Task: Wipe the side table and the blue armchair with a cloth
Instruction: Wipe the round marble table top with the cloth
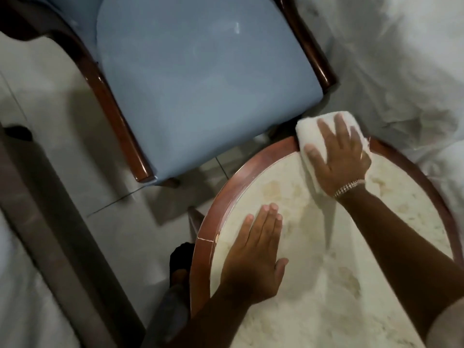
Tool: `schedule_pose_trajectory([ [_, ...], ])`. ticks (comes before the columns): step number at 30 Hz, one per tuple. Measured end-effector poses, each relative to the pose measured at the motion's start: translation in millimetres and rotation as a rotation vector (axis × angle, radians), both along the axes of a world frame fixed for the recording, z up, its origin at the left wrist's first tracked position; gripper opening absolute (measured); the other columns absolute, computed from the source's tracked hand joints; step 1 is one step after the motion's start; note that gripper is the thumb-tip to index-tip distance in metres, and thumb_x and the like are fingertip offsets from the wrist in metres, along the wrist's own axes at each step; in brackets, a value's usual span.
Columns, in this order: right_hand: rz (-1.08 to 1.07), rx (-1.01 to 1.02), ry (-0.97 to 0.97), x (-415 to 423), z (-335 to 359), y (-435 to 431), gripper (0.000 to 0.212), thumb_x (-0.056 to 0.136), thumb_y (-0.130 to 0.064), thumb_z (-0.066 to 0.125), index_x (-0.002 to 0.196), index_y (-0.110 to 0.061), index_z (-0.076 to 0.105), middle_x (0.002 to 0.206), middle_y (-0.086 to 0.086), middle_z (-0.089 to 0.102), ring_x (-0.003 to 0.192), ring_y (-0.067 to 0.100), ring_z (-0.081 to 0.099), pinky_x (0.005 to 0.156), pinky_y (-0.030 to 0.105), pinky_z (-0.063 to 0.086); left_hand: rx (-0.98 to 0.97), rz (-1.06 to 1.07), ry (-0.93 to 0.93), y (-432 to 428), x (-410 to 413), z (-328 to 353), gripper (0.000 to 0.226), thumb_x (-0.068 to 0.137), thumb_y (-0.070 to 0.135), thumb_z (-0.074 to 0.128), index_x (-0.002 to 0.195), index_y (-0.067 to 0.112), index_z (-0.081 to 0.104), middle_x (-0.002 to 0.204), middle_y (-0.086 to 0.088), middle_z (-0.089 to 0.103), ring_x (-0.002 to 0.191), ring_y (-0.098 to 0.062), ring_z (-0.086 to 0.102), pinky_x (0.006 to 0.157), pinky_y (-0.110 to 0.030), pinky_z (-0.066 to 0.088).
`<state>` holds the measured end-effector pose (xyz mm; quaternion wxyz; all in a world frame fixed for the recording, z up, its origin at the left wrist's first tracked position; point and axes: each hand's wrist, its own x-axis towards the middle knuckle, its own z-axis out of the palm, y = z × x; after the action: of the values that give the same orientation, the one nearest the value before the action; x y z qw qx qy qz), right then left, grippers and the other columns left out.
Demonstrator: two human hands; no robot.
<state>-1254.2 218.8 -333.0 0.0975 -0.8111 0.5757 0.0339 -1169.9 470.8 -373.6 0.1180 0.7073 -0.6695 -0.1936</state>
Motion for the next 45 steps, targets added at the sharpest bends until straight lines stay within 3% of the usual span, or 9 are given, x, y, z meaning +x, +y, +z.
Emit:
schedule_pose_trajectory([
  [3, 0.302, 0.181, -0.396, 50, 1, 41, 0.085, 0.063, -0.083, 0.054, 0.137, -0.043, 0.054, 0.144, -0.005, 0.058, 0.129, 0.023, 0.055, 0.097, 0.051, 0.048, 0.034, 0.011, 0.052, 4, -1, 4, 0.084, 0.093, 0.048, 0.050, 0.159, 0.002, 0.027, 0.170, -0.017, 0.022, 0.160, -0.031, 0.015, 0.130, -0.046, 0.011],
  [7, 0.620, -0.024, -0.070, 32, -8, 81, 0.062, 0.095, -0.062, 0.030, 0.151, -0.037, 0.037, 0.164, -0.001, 0.030, 0.151, 0.029, 0.028, 0.116, 0.054, 0.025, 0.054, -0.049, -0.037, 32, 8, 3, 0.085, 0.094, 0.051, 0.048, 0.159, 0.001, 0.026, 0.169, -0.020, 0.021, 0.158, -0.033, 0.021, 0.128, -0.047, 0.012],
  [13, -0.084, -0.023, -0.156, -20, 0, 36, 0.059, 0.096, -0.052, 0.033, 0.152, -0.033, 0.036, 0.166, -0.002, 0.025, 0.153, 0.027, 0.021, 0.121, 0.055, 0.023, -0.038, -0.009, 0.076, 31, 11, 16, 0.076, 0.099, 0.044, 0.043, 0.157, -0.002, 0.027, 0.169, -0.019, 0.022, 0.159, -0.033, 0.019, 0.125, -0.052, 0.028],
  [18, -0.626, -0.038, -0.938, -60, 3, 71, 0.044, 0.096, -0.008, 0.047, 0.139, -0.010, 0.056, 0.138, -0.006, 0.061, 0.129, -0.007, 0.052, 0.114, 0.021, 0.039, -0.181, 0.185, 0.411, -83, -22, 55, 0.073, 0.105, 0.052, 0.015, 0.161, 0.007, 0.019, 0.171, -0.016, 0.020, 0.160, -0.032, 0.015, 0.128, -0.060, 0.019],
  [24, -0.484, -0.065, -0.051, -159, -30, 132, 0.062, 0.102, -0.051, 0.022, 0.159, -0.028, 0.014, 0.170, 0.004, 0.010, 0.156, 0.026, 0.006, 0.122, 0.055, 0.009, 0.053, -0.333, -0.274, -185, -35, 26, 0.069, 0.095, 0.074, 0.020, 0.158, 0.049, 0.020, 0.175, 0.000, 0.003, 0.159, -0.042, -0.007, 0.116, -0.080, 0.000],
  [31, -0.462, -0.043, -0.077, -168, -32, 135, 0.071, 0.098, -0.060, 0.022, 0.159, -0.026, 0.007, 0.170, 0.008, 0.004, 0.156, 0.030, 0.002, 0.122, 0.062, 0.010, -0.049, -0.130, -0.378, -46, 29, 34, 0.065, 0.097, 0.069, 0.037, 0.154, 0.040, 0.040, 0.165, -0.011, 0.037, 0.153, -0.048, 0.026, 0.110, -0.073, 0.030],
  [35, -0.453, -0.047, -0.056, -169, -34, 137, 0.070, 0.100, -0.059, 0.022, 0.159, -0.025, 0.005, 0.170, 0.011, 0.004, 0.156, 0.034, 0.002, 0.121, 0.063, 0.009, -0.015, -0.117, -0.448, -98, 57, 34, 0.063, 0.097, 0.068, 0.037, 0.151, 0.037, 0.047, 0.161, -0.012, 0.044, 0.148, -0.051, 0.035, 0.103, -0.067, 0.041],
  [40, -0.450, -0.052, -0.073, -170, -35, 135, 0.069, 0.101, -0.059, 0.022, 0.159, -0.026, 0.002, 0.169, 0.011, 0.002, 0.156, 0.035, 0.000, 0.121, 0.064, 0.007, 0.002, 0.025, -0.418, -24, 37, 29, 0.067, 0.098, 0.068, 0.035, 0.156, 0.035, 0.038, 0.166, -0.012, 0.034, 0.153, -0.047, 0.027, 0.110, -0.072, 0.033],
  [45, -0.447, -0.061, -0.089, -173, -35, 137, 0.069, 0.102, -0.059, 0.022, 0.158, -0.026, 0.001, 0.169, 0.012, 0.001, 0.156, 0.035, 0.001, 0.121, 0.063, 0.007, 0.042, -0.240, -0.344, 41, 30, 39, 0.072, 0.094, 0.071, 0.040, 0.155, 0.032, 0.042, 0.165, -0.015, 0.035, 0.153, -0.049, 0.025, 0.113, -0.074, 0.027],
])
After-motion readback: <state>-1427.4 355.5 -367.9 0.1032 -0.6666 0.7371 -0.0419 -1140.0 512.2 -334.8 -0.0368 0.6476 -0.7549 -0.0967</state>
